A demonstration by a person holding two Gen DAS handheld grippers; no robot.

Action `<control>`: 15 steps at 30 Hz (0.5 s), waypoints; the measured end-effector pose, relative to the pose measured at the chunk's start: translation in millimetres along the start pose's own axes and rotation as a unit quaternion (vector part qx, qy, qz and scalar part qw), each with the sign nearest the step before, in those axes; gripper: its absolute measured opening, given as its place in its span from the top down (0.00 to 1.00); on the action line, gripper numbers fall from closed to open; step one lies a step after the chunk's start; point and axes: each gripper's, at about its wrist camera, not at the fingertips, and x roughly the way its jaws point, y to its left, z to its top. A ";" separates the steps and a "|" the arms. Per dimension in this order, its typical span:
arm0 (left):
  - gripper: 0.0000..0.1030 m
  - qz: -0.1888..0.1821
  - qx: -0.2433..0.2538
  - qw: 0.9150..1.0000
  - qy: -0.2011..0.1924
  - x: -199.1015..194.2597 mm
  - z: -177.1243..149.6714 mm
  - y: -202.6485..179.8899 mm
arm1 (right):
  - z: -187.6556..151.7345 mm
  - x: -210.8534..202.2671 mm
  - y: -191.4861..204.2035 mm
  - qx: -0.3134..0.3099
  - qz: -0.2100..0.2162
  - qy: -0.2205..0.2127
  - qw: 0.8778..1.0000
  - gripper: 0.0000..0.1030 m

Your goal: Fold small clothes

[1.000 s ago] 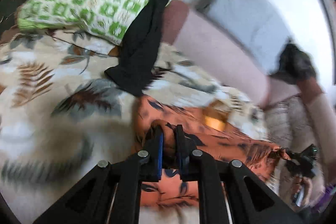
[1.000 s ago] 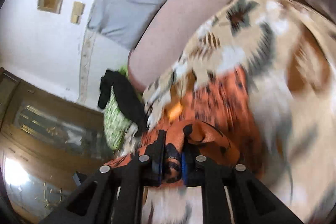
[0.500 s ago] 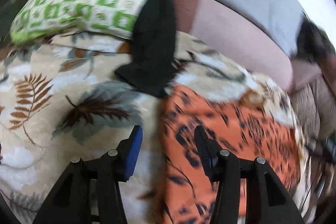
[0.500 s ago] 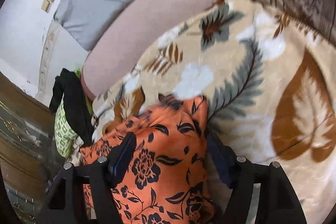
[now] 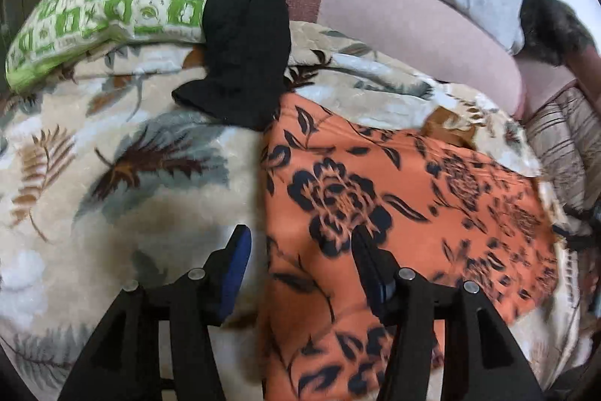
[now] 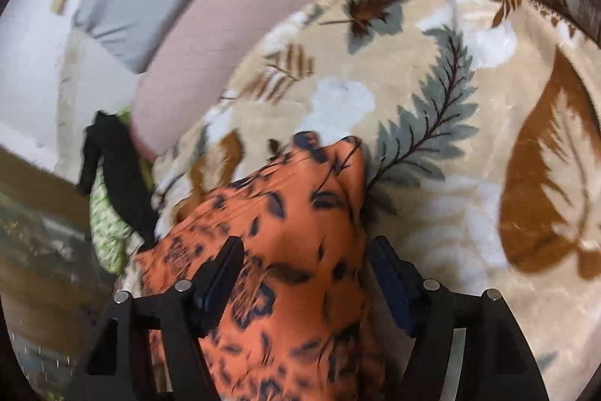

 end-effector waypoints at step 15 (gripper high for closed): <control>0.80 -0.016 -0.024 0.997 0.067 30.8 -29.8 -2.4 | -54.8 49.9 -5.9 -0.011 -0.024 0.101 0.994 0.61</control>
